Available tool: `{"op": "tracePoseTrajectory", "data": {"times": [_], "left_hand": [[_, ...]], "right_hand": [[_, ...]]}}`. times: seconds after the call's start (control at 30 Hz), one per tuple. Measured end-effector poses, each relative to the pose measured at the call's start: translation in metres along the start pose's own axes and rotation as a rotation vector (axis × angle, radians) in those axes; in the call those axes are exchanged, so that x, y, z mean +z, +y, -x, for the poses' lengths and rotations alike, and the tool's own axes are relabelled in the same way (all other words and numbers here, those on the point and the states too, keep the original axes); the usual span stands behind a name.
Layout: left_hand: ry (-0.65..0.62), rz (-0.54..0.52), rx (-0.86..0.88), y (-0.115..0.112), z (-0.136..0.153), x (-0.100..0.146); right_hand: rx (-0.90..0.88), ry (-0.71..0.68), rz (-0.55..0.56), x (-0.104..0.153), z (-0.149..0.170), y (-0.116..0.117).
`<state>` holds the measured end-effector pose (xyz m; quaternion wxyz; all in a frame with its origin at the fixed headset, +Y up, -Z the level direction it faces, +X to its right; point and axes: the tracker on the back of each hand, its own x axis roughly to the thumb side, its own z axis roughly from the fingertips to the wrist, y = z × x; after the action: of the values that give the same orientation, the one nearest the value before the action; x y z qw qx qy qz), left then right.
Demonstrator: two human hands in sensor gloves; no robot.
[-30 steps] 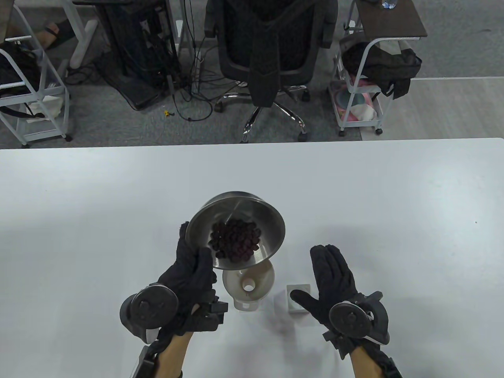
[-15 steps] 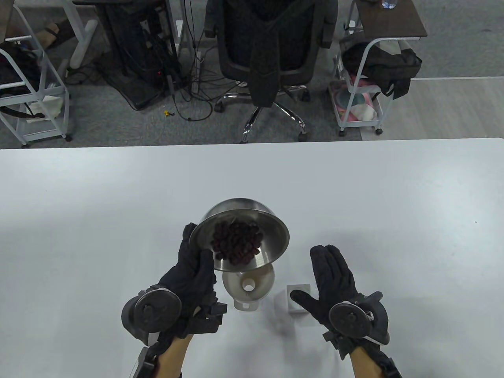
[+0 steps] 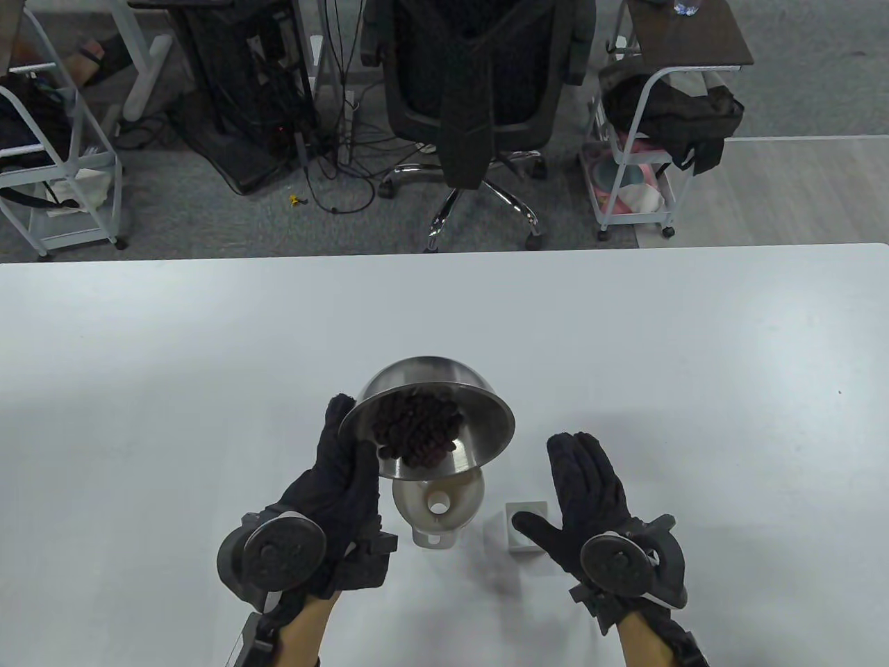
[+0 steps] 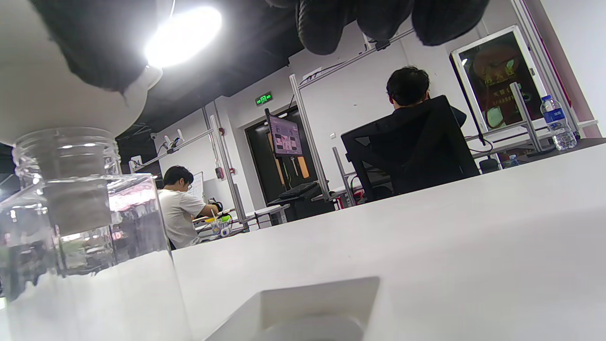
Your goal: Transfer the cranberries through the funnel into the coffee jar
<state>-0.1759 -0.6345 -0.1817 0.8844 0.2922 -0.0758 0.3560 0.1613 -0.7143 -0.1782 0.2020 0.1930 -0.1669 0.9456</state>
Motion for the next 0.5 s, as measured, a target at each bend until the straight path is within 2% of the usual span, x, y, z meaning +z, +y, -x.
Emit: {"op": "tracePoseTrajectory", "data": {"times": [0.5], "left_hand": [[-0.04,-0.005,-0.04,0.0015,-0.0058,0.0016]], "right_hand": [[0.0,0.001,-0.003,0.0002,-0.0003,0.0004]]}}
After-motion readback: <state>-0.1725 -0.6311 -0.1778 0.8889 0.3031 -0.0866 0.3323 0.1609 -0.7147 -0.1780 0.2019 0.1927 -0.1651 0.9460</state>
